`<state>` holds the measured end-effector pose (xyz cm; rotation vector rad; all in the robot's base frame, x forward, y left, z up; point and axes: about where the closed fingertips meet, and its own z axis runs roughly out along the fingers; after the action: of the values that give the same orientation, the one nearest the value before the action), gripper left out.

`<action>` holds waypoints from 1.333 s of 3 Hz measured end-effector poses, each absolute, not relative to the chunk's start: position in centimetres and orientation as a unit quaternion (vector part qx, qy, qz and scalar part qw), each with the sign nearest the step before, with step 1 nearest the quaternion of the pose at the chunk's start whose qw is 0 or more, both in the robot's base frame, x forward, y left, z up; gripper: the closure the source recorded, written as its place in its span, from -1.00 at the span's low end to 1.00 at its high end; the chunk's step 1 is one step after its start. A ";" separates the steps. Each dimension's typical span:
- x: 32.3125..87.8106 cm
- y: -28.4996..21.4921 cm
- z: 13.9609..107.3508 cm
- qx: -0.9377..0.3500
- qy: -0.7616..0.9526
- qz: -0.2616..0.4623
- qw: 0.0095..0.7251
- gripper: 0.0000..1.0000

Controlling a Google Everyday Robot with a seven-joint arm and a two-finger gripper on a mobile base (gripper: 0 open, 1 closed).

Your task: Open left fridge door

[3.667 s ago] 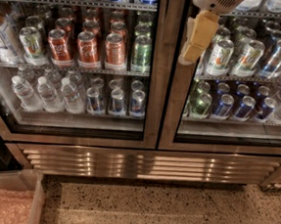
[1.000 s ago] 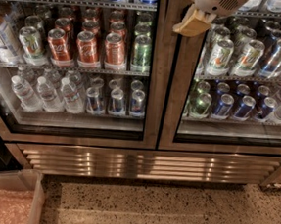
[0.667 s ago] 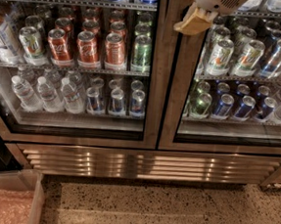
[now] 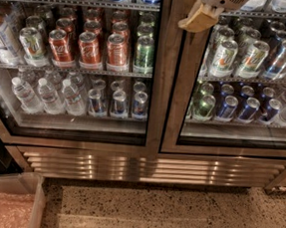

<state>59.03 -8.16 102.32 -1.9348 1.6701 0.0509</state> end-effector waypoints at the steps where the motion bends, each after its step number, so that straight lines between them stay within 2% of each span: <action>1: 58.9 -8.2 102.8 -0.725 0.626 0.019 0.288 1.00; 4: 60.0 -7.4 103.0 -0.718 0.615 0.009 0.326 1.00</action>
Offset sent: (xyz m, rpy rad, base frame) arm -0.1781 -0.0624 0.0151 0.1970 -0.0476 -0.1728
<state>60.03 -7.38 103.05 -1.8815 1.6114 0.0243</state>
